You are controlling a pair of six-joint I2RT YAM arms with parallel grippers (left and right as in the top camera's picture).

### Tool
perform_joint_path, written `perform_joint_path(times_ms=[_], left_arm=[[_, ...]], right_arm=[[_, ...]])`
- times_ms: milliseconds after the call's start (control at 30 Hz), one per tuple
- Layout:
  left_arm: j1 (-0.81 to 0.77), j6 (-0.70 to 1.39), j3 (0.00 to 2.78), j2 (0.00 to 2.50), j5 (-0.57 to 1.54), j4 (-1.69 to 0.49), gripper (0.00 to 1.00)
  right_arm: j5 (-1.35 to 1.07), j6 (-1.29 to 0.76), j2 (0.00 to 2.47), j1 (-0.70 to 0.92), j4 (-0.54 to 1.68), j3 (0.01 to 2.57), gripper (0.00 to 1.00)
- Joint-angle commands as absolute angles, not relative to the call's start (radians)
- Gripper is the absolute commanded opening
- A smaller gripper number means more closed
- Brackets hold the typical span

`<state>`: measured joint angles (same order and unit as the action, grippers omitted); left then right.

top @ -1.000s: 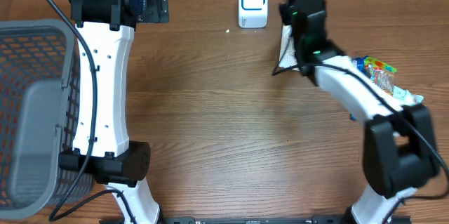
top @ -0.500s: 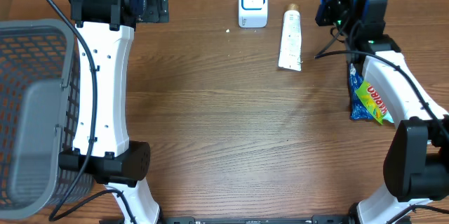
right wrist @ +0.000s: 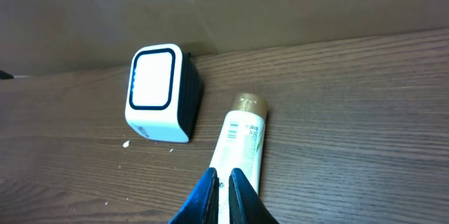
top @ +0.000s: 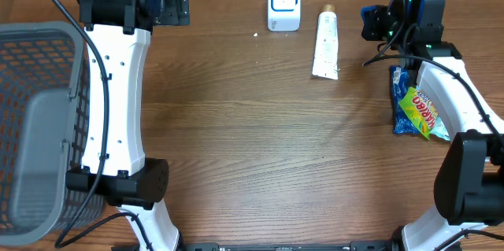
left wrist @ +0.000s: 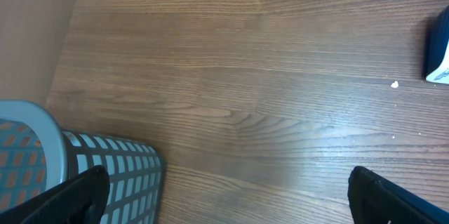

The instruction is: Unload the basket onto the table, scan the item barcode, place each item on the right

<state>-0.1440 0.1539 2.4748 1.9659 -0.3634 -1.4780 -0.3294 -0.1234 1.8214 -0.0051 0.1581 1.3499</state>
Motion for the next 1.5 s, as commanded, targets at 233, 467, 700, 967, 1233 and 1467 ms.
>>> perform_joint_path(times_ms=[233, 467, 700, 967, 1233, 1467], left_arm=[[-0.151, 0.164, 2.488, 1.962, -0.368, -1.478, 0.99], [-0.151, 0.164, 2.488, 1.962, -0.368, -1.478, 1.0], [-0.151, 0.164, 2.488, 1.962, -0.368, -1.478, 1.0], [-0.151, 0.164, 2.488, 1.962, -0.368, -1.478, 1.0], [-0.151, 0.164, 2.488, 1.962, -0.368, -1.478, 1.0], [-0.151, 0.164, 2.488, 1.962, -0.368, -1.478, 1.0]], right_arm=[[-0.339, -0.123, 1.797, -0.007, 0.168, 1.363, 0.08], [-0.339, -0.123, 1.797, -0.007, 0.168, 1.363, 0.08], [-0.34, -0.078, 1.797, -0.007, 0.186, 1.362, 0.09], [-0.422, -0.077, 1.885, -0.007, 0.067, 1.363, 0.33], [-0.458, -0.081, 2.009, -0.001, -0.015, 1.363, 0.64], [-0.454, -0.082, 2.111, 0.006, -0.067, 1.362, 0.69]])
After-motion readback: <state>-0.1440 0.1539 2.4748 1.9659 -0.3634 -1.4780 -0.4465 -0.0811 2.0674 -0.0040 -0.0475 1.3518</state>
